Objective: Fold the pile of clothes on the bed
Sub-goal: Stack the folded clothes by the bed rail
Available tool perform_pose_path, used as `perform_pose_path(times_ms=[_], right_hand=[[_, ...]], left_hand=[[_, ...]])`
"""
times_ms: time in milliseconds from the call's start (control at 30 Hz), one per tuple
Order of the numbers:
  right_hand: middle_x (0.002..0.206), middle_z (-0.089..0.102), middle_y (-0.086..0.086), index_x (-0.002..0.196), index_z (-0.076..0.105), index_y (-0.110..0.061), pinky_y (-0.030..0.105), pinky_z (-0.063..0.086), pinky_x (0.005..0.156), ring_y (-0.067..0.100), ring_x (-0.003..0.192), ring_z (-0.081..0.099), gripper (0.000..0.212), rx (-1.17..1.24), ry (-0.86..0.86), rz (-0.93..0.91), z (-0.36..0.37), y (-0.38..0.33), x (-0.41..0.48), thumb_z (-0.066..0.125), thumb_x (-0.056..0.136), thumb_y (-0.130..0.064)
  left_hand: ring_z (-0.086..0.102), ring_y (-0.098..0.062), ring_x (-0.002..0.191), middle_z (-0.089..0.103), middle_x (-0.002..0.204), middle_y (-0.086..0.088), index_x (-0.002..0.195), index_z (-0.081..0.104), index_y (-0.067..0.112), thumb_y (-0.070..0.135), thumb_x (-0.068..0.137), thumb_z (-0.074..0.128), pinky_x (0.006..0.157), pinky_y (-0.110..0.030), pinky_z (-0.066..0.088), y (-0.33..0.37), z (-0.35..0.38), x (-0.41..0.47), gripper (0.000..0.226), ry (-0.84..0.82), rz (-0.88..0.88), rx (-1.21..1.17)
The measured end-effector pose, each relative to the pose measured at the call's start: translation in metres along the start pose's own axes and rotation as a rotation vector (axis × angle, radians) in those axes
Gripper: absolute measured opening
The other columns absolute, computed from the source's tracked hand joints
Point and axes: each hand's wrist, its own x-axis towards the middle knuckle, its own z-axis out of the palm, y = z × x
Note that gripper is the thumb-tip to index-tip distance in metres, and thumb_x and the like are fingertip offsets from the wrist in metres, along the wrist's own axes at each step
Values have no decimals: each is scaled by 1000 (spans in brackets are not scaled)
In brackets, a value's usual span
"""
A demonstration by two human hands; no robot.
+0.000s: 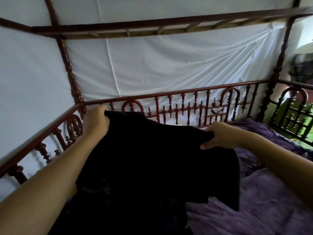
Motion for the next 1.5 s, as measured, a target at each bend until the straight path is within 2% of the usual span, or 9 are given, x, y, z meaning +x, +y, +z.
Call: perform_pose_path(times_ms=[233, 467, 567, 667, 800, 933, 1167, 1333, 1500], right_hand=[[60, 53, -16, 69, 66, -18, 16, 40, 54, -3, 56, 49, 16, 301, -133, 228, 66, 49, -70, 78, 79, -23], [73, 61, -4, 87, 63, -11, 24, 46, 60, 7, 66, 55, 25, 631, 217, 388, 92, 139, -142, 83, 73, -15], [67, 65, -9, 83, 67, -14, 19, 46, 54, 4, 62, 60, 20, 823, 228, 484, 99, 199, -171, 82, 75, -24], [73, 64, -2, 90, 69, -6, 24, 43, 54, 15, 66, 58, 43, 921, 150, 579, 108, 276, -197, 78, 74, -44], [70, 51, 3, 87, 59, -2, 23, 37, 51, 15, 61, 48, 31, 1035, 319, 650, 128, 395, -227, 70, 84, -31], [69, 53, 9, 92, 51, 0, 21, 32, 46, 12, 55, 41, 14, 1002, 475, 782, 158, 509, -261, 62, 91, -9], [79, 64, 3, 94, 57, -23, 28, 38, 57, 12, 62, 52, 10, 754, 623, 1203, 194, 693, -321, 65, 90, -21], [96, 64, 1, 105, 56, -24, 34, 46, 76, 27, 94, 61, 14, 553, 504, 1340, 204, 799, -338, 60, 92, -28], [120, 61, 9, 127, 48, -24, 40, 46, 86, 34, 110, 57, 39, 374, 241, 1450, 214, 837, -334, 58, 90, -26]], left_hand=[[61, -47, 94, 65, 98, -30, 101, 68, 5, -1, 82, 49, 80, -47, 49, 42, 103, -11, 28, -170, 52, 42], [60, -47, 92, 63, 100, -27, 100, 68, 7, 0, 81, 47, 78, -47, 49, 146, 203, -17, 29, -236, 174, 0], [60, -46, 89, 63, 97, -26, 95, 65, 4, 0, 83, 45, 73, -46, 48, 210, 261, -27, 24, -273, 267, 27], [60, -44, 87, 63, 96, -24, 94, 63, 5, 0, 85, 44, 67, -42, 44, 283, 331, -50, 22, -337, 321, 72], [58, -42, 96, 60, 108, -19, 103, 58, 10, 3, 85, 41, 72, -43, 43, 380, 439, -97, 25, -522, 334, 145], [52, -41, 110, 50, 123, -17, 117, 54, 15, 8, 88, 37, 88, -48, 41, 467, 546, -154, 34, -793, 340, 268], [55, -43, 112, 60, 121, -24, 121, 62, 21, 7, 83, 42, 92, -41, 46, 618, 685, -251, 45, -1009, 195, 106], [58, -36, 113, 62, 123, -20, 121, 63, 16, 10, 87, 43, 99, -37, 46, 690, 758, -289, 39, -1085, 53, -101], [41, -27, 131, 40, 146, -14, 143, 40, 14, 22, 95, 49, 109, -31, 30, 686, 776, -296, 49, -1133, 80, -182]])
